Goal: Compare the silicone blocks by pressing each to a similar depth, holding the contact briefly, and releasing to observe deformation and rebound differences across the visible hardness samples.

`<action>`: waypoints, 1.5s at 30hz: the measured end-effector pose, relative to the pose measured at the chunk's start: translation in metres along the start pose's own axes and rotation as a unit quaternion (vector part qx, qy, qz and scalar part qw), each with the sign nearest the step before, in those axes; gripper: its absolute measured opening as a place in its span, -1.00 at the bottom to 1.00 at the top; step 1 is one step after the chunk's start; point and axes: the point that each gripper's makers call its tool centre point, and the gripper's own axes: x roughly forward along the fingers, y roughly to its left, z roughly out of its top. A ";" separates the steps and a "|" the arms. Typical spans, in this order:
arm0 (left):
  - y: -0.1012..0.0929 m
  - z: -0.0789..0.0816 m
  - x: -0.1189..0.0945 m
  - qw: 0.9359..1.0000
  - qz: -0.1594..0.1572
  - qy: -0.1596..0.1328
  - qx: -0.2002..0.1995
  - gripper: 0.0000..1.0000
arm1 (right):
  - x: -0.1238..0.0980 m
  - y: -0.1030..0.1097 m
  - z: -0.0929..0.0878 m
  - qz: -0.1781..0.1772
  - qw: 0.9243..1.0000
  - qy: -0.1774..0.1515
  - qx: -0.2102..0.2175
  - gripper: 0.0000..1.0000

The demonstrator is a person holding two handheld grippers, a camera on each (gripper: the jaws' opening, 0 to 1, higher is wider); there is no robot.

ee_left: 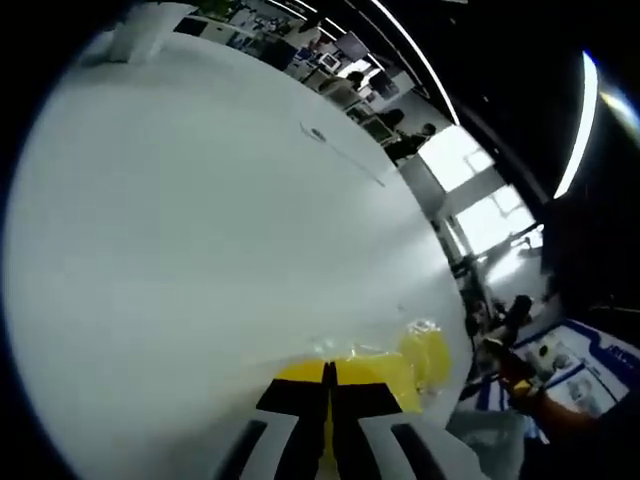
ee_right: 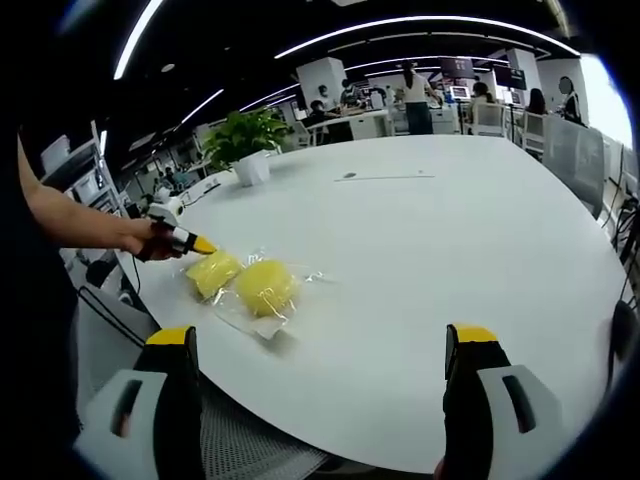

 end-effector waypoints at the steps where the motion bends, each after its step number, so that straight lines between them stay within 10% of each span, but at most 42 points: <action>1: 0.001 0.000 0.000 1.000 0.000 0.000 0.000 -1.00 | 0.000 0.000 0.000 0.000 1.000 0.000 0.000 0.93; 7: 0.007 0.001 -0.001 0.998 0.004 -0.009 -0.056 -1.00 | 0.001 0.001 0.004 0.002 1.000 -0.002 -0.003 0.93; 19: -0.023 0.025 -0.018 0.997 -0.033 -0.052 -0.043 -1.00 | 0.004 0.005 0.009 0.009 1.000 -0.002 -0.014 0.93; 34: -0.049 0.039 -0.037 0.996 -0.038 -0.074 0.042 -1.00 | 0.000 0.014 0.012 0.013 1.000 -0.014 -0.019 0.93; 45: -0.071 0.077 -0.066 0.982 -0.018 -0.131 0.134 -1.00 | 0.002 0.020 0.015 0.015 0.999 -0.023 -0.018 0.93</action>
